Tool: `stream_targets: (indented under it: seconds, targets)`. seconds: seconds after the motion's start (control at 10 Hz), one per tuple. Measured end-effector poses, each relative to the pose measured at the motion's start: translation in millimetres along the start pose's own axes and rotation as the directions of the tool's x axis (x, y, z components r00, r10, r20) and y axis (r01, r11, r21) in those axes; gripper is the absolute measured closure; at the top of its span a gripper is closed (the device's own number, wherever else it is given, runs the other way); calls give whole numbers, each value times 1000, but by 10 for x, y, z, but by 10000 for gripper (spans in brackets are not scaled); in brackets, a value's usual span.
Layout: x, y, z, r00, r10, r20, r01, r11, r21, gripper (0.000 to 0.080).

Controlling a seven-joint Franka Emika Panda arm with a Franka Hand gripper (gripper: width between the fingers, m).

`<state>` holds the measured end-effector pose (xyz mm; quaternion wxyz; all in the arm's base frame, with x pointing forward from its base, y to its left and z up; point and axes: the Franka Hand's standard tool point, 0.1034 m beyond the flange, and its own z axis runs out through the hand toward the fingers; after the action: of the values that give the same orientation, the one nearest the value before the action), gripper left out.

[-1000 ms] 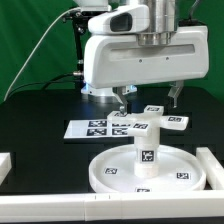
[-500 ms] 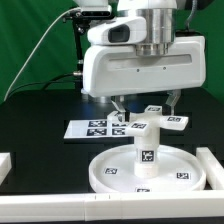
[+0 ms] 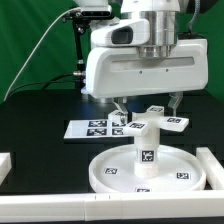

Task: Assemble round table

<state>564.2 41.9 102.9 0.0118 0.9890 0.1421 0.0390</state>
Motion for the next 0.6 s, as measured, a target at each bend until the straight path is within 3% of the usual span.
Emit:
stream_targets:
  seconds: [0.1,0.4,0.6]
  targets:
    - [-1,8,-1,1000,18,0,-18,1000,0,366]
    - [-3,12,1,978,209,0,-209,978,0,366]
    - [1,14,3,913,408,-2,-408,913,0,366]
